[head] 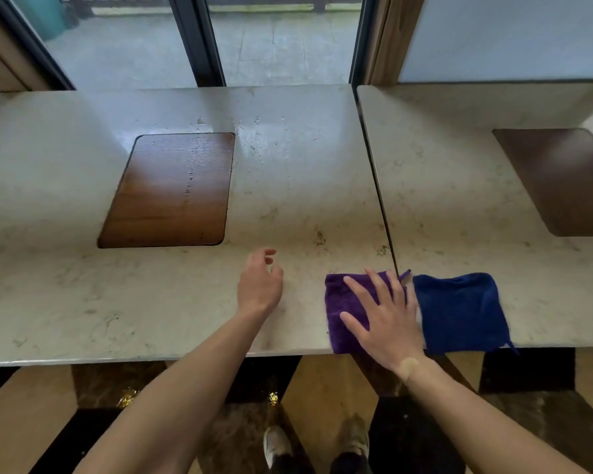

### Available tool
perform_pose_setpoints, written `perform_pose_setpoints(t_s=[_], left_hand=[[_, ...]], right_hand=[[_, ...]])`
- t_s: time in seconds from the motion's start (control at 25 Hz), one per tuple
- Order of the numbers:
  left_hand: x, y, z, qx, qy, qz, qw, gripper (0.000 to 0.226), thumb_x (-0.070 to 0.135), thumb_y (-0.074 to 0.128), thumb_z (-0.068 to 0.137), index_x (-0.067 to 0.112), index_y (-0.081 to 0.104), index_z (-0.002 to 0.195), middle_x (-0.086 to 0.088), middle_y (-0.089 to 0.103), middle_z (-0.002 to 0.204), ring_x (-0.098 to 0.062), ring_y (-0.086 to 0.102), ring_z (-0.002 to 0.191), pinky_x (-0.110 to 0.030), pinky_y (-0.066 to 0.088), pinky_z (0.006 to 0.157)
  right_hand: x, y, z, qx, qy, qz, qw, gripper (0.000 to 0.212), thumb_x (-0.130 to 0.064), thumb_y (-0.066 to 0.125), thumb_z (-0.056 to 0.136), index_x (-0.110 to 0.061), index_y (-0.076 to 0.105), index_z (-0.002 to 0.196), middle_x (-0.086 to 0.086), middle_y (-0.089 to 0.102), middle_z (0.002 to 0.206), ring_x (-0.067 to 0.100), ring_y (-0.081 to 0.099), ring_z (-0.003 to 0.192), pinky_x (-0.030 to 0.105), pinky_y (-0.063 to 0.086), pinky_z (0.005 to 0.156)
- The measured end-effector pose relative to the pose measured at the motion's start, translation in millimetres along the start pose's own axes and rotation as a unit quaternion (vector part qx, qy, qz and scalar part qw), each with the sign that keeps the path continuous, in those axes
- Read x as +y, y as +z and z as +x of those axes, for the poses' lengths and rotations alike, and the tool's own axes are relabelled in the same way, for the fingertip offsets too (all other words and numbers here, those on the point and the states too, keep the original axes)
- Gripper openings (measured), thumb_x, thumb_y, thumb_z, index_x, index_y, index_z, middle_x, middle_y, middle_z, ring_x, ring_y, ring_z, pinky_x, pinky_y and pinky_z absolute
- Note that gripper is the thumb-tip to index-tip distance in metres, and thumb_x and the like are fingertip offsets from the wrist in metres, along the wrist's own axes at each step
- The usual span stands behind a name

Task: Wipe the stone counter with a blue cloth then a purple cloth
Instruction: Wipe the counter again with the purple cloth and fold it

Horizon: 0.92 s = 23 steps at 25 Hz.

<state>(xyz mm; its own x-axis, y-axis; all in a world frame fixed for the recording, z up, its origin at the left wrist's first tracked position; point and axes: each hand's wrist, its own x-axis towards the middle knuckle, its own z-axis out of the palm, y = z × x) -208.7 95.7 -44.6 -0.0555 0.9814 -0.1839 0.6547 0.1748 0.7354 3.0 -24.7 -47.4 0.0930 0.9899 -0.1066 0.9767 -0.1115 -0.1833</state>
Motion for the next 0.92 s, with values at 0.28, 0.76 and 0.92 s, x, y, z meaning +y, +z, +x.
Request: perform_pose_setpoints(t_s=[0.28,0.76,0.92], left_hand=[[-59.5,-87.4,109.5,0.116,-0.030,0.172,0.978,0.035,0.023,0.051,0.093,0.020,0.058,0.127,-0.013,0.054,0.131,-0.035,0.043,0.123,-0.049,0.035,0.101],[-68.9,-99.8,251.4,0.063,0.008,0.267,0.962,0.043,0.049,0.043,0.096,0.034,0.046,0.136,-0.004,0.031,0.153,-0.033,0.022,0.145,-0.076,0.004,0.108],[-75.5,-93.5,268.2,0.042,0.056,0.304,0.950,0.048,0.056,0.036,0.094,0.039,0.040,0.138,-0.004,0.030,0.155,-0.035,0.021,0.145,-0.079,0.008,0.106]], right_hand=[[-10.5,41.7,5.7,-0.054,0.042,-0.066,0.995,0.072,-0.072,0.011,0.095,-0.039,0.006,0.159,0.003,0.004,0.169,0.038,0.003,0.154,0.076,0.007,0.112],[-13.5,29.8,130.2,-0.056,0.133,-0.040,0.989,0.071,-0.074,-0.003,0.088,-0.047,-0.022,0.150,-0.006,-0.023,0.163,0.033,-0.013,0.153,0.071,-0.002,0.115],[-4.4,21.0,212.7,-0.049,0.124,-0.056,0.989,0.073,-0.076,-0.003,0.087,-0.046,-0.025,0.150,-0.003,-0.018,0.167,0.036,-0.010,0.153,0.072,0.002,0.115]])
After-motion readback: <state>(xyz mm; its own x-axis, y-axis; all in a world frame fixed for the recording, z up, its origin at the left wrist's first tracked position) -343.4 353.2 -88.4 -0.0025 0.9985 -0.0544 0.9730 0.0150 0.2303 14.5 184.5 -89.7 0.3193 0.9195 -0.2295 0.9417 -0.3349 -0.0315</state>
